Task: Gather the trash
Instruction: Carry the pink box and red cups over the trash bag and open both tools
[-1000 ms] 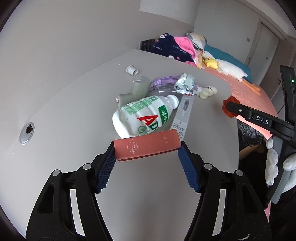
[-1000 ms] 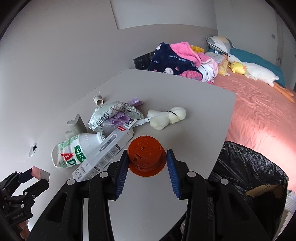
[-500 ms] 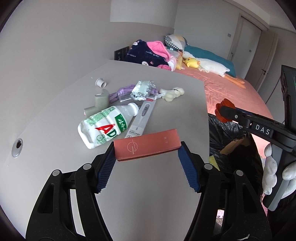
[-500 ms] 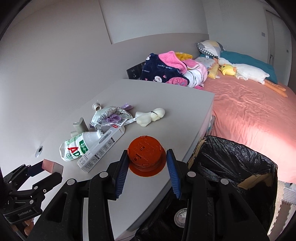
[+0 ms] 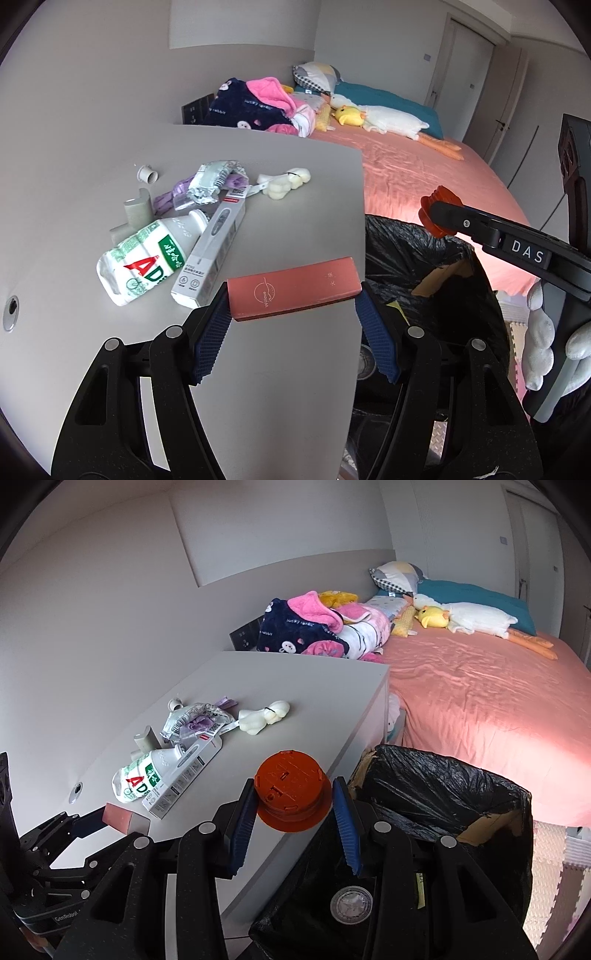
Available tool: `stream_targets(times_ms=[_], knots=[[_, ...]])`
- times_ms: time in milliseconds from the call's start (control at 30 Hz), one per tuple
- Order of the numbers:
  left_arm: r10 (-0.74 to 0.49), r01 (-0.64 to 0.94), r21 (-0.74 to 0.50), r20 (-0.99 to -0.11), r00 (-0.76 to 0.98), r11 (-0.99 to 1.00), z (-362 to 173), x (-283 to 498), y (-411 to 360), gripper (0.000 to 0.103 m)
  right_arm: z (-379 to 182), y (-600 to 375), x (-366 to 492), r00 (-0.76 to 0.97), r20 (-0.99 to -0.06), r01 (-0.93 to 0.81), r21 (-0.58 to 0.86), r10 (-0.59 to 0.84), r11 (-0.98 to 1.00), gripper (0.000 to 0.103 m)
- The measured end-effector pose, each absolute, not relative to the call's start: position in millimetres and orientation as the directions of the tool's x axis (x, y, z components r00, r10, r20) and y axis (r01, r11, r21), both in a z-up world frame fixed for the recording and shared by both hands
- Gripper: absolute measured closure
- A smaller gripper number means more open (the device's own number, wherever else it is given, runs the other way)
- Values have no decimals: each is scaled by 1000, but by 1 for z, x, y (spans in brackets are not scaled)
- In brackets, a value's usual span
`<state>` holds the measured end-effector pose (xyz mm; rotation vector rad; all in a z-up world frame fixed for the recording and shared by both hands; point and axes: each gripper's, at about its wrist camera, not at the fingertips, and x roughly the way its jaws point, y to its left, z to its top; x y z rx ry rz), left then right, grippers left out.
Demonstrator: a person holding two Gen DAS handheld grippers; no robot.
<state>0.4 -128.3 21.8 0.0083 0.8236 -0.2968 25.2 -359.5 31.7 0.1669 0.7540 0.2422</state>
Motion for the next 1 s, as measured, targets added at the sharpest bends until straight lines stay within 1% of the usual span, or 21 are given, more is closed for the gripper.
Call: stream_targets(times_ms=[667, 800, 833, 867, 900, 933, 967, 1000], knots=[[-363, 428, -112, -739, 568, 897, 16, 6, -198, 38, 33, -421, 6, 736, -647, -37, 255, 199, 966, 60], [-406, 473, -142, -752, 520, 870, 10, 7, -212, 38, 32, -436, 4, 737, -652, 0, 265, 179, 964, 60], [-427, 497, -160, -760, 489, 853, 8, 8, -216, 37, 31, -440, 4, 735, -654, 12, 273, 176, 962, 60], [-453, 524, -184, -771, 448, 831, 4, 8, -221, 34, 30, -445, 3, 733, -659, 32, 282, 169, 959, 59], [-471, 541, -205, -779, 415, 816, 1, 9, -226, 17, 30, -449, 3, 733, -662, 57, 285, 154, 957, 57], [-472, 543, -208, -781, 408, 813, -1, 9, -229, 7, 30, -453, 2, 736, -666, 90, 273, 121, 958, 46], [-472, 545, -205, -779, 412, 813, -2, 9, -232, 7, 32, -456, 0, 744, -664, 127, 254, 77, 959, 29], [-466, 547, -195, -781, 415, 814, -2, 9, -235, 7, 33, -459, -3, 756, -654, 157, 239, 39, 958, 25]])
